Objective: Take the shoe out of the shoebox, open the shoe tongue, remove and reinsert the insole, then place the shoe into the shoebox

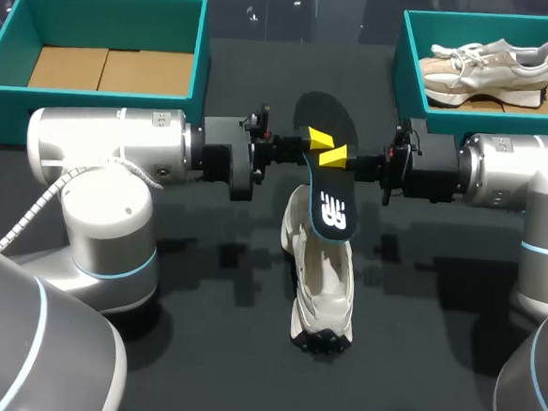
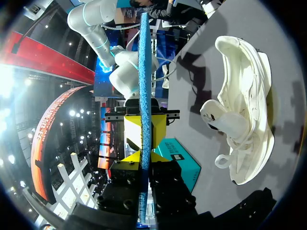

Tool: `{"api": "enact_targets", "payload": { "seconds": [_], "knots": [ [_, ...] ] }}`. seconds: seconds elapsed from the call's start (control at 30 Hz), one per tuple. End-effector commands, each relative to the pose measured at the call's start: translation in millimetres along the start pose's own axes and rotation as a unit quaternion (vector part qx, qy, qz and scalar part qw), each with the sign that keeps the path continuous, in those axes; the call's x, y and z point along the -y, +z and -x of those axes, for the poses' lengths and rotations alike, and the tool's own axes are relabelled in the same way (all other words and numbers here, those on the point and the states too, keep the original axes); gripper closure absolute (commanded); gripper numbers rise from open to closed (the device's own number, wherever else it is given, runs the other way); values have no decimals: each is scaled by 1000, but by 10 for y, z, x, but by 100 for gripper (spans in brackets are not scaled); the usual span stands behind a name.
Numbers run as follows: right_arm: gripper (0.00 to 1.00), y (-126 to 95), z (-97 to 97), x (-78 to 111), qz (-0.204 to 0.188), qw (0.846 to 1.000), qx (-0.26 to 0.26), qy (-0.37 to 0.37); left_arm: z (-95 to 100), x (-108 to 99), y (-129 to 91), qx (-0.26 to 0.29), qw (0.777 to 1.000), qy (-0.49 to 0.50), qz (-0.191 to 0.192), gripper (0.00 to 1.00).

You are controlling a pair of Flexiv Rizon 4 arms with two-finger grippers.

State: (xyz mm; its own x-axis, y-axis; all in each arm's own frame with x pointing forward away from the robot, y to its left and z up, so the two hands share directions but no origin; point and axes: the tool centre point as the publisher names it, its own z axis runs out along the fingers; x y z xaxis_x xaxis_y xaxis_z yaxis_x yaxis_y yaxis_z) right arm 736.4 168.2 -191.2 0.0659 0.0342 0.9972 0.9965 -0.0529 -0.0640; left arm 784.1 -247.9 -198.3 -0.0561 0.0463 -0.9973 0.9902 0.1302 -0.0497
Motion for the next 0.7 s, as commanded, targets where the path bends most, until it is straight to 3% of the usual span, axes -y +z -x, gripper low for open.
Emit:
{"api": "enact_targets", "payload": {
  "seconds": [0.03, 0.2, 0.23, 0.27, 0.3, 0.33, 0.7],
  "knots": [
    [100, 6, 14, 6, -1, 1000, 0, 1, 0, 9, 22, 0, 1000, 1, 2, 100],
    [100, 11, 23, 1, 1, 1000, -2, 4, -6, 13, 23, -1, 1000, 3, 1, 100],
    [83, 11, 26, 0, 1, 1000, -3, 5, -6, 17, 18, -2, 1000, 3, 1, 100],
    [56, 9, 28, -1, 3, 1000, -4, 5, -7, 25, 5, -2, 1000, 2, 0, 100],
    [13, 2, 33, -3, 5, 1000, -5, 4, -7, 36, -13, -4, 1000, 2, 0, 100],
    [0, -35, 43, -7, 9, 1000, -5, 2, -10, 48, -35, -7, 1000, 2, 0, 100],
    [0, -432, -32, -15, 16, 994, 6, -111, -42, 231, -426, -30, 999, -24, -4, 100]
  ]
}}
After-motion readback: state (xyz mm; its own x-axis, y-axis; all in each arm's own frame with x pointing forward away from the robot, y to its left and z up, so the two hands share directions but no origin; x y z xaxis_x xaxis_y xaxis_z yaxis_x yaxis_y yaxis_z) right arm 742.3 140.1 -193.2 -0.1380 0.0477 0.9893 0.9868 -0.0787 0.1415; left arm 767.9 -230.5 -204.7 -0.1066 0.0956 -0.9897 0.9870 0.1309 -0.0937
